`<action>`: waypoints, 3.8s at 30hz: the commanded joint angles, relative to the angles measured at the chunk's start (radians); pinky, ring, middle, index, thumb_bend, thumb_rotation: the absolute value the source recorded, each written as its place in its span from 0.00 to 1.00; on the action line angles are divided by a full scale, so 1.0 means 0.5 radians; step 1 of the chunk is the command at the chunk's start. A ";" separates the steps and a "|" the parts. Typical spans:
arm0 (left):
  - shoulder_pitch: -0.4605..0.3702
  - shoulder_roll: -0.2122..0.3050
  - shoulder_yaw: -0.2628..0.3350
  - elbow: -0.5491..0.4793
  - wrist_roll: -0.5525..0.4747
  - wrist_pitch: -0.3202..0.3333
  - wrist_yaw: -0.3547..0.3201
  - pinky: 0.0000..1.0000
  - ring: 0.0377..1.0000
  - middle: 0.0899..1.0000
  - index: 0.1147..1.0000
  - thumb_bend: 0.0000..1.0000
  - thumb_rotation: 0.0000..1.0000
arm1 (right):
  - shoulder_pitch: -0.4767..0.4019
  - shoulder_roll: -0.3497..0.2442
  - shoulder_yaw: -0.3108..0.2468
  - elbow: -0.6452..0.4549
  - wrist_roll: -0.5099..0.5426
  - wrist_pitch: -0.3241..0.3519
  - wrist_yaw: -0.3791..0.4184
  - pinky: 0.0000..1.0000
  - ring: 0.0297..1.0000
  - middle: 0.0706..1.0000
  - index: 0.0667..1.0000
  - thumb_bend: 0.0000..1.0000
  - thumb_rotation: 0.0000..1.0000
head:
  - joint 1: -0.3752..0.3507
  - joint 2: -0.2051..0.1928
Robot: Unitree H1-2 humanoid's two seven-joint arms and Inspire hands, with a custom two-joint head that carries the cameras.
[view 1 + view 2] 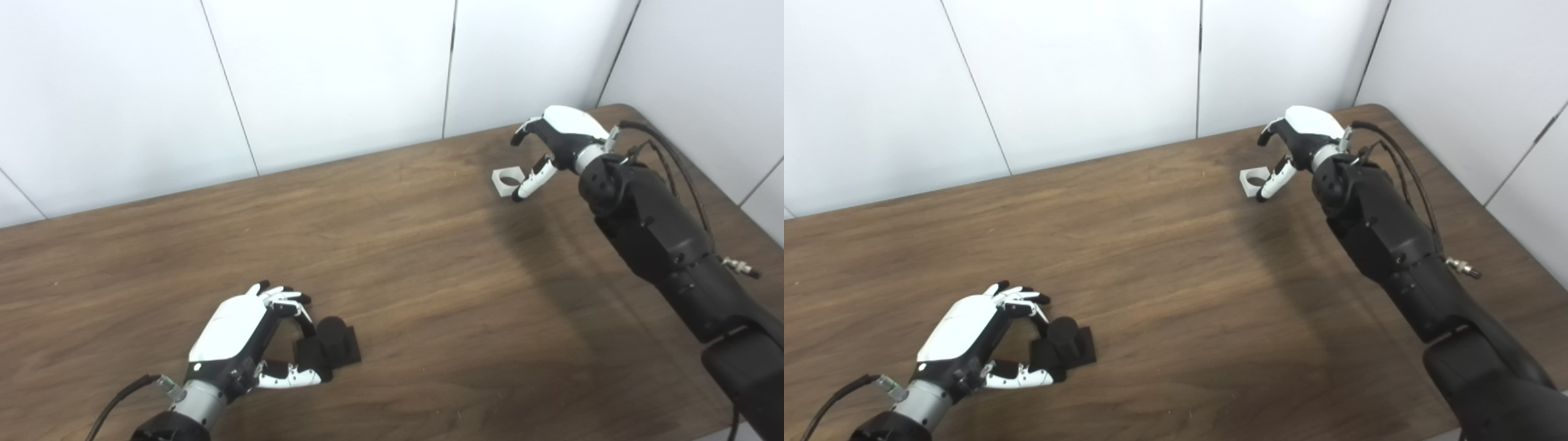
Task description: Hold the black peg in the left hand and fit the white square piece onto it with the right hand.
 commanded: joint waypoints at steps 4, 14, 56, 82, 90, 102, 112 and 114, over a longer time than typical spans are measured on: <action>0.023 0.035 -0.008 0.035 -0.006 -0.001 -0.064 1.00 0.88 0.78 0.42 0.52 0.05 | -0.140 -0.050 0.024 0.029 -0.064 -0.001 0.002 1.00 0.99 0.91 0.72 0.85 0.16 | -0.012 0.001; 0.029 0.018 -0.014 0.025 0.008 -0.005 -0.058 1.00 0.87 0.77 0.42 0.52 0.05 | -0.154 -0.043 0.090 0.092 -0.075 -0.018 -0.027 1.00 0.98 0.90 0.69 0.83 0.18 | -0.002 0.007; 0.046 0.008 -0.024 -0.011 0.005 0.047 -0.101 1.00 0.88 0.78 0.42 0.52 0.05 | -0.269 -0.038 0.198 0.266 -0.042 -0.063 0.023 0.97 0.96 0.86 0.58 0.79 0.17 | 0.017 0.039; 0.041 0.003 -0.038 -0.036 0.030 0.084 -0.112 1.00 0.88 0.77 0.42 0.52 0.05 | -0.200 -0.049 0.207 0.216 -0.011 -0.042 0.048 0.90 0.94 0.80 0.45 0.52 0.13 | 0.050 0.078; 0.040 -0.017 -0.066 -0.042 0.072 0.113 -0.128 1.00 0.88 0.78 0.42 0.52 0.05 | -0.134 -0.128 0.223 -0.052 0.034 -0.210 0.139 0.97 0.94 0.81 0.45 0.52 0.13 | 0.173 0.105; 0.045 -0.054 -0.107 -0.057 0.118 0.182 -0.153 1.00 0.89 0.78 0.42 0.52 0.05 | -0.094 -0.146 0.234 -0.561 -0.025 -0.351 0.291 0.97 0.94 0.79 0.45 0.52 0.14 | 0.317 0.120; 0.047 -0.114 -0.124 -0.033 0.147 0.190 -0.114 1.00 0.89 0.77 0.42 0.52 0.05 | -0.099 -0.072 0.254 -0.970 -0.038 -0.438 0.509 0.96 0.94 0.78 0.45 0.53 0.14 | 0.457 0.136; 0.048 -0.125 -0.127 -0.025 0.151 0.190 -0.111 1.00 0.89 0.77 0.42 0.52 0.05 | -0.103 -0.053 0.258 -1.043 -0.032 -0.453 0.555 0.95 0.94 0.78 0.45 0.53 0.14 | 0.493 0.139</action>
